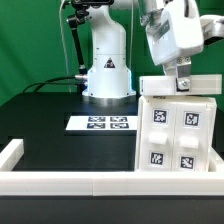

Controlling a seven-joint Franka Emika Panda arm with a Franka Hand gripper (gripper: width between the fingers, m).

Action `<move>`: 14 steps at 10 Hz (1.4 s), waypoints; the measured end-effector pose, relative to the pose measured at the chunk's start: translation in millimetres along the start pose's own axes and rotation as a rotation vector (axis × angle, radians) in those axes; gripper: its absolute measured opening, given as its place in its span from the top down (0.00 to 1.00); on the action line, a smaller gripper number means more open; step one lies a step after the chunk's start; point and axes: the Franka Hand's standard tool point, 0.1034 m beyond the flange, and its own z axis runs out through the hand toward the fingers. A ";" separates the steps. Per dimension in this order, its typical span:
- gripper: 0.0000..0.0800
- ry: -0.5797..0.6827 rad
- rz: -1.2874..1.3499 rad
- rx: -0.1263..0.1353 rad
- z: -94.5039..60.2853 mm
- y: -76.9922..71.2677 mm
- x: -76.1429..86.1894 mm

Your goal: Assemble cabinet

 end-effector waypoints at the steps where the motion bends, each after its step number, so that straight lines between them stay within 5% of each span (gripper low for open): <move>1: 0.32 -0.005 0.058 0.000 0.4 0.2 0.2; 6: 0.32 -0.042 0.510 -0.003 0.6 0.4 -0.8; 9: 0.32 -0.056 0.515 0.000 0.8 0.1 -2.1; 10: 0.08 -0.057 0.513 0.000 0.7 0.2 -2.8; 14: 0.01 -0.114 0.528 0.062 -25.6 -10.8 -16.4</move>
Offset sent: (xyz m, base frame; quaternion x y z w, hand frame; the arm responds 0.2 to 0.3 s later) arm -0.0063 0.0009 -0.0049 -0.0428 0.0009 0.2046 0.9779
